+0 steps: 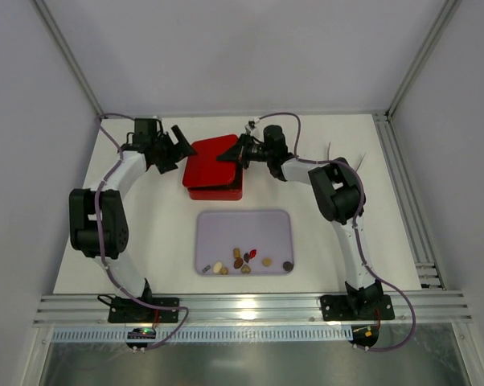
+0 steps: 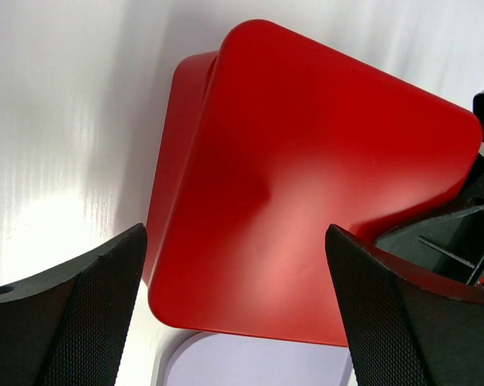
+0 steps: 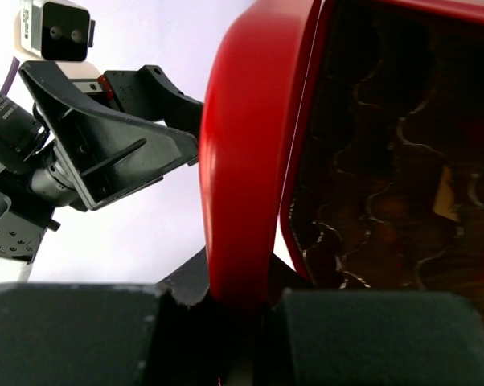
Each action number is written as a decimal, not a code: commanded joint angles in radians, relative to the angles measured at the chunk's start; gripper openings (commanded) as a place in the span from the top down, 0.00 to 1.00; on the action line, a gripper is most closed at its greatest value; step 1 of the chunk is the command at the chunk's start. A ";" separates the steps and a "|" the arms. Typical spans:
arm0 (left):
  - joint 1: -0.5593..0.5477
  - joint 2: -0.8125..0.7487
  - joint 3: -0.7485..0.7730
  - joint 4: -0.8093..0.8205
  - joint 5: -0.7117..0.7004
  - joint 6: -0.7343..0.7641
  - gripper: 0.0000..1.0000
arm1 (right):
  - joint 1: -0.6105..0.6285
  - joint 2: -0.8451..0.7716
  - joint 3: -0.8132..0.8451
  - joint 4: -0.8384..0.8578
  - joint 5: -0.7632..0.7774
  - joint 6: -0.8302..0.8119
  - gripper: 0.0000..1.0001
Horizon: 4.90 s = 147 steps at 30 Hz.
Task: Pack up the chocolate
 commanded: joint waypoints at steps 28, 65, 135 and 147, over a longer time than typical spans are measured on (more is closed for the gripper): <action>-0.032 0.071 -0.010 0.026 0.025 0.050 0.14 | -0.037 0.041 -0.078 0.222 -0.071 0.093 0.96; -0.050 0.083 -0.008 0.003 0.012 0.063 0.15 | -0.034 0.059 -0.059 0.171 -0.094 0.029 0.88; -0.052 0.122 0.005 -0.015 0.000 0.061 0.16 | -0.123 -0.151 -0.061 -0.498 0.025 -0.358 0.39; -0.052 0.111 -0.001 -0.006 0.019 0.058 0.16 | -0.160 -0.205 -0.147 -0.404 -0.026 -0.283 0.39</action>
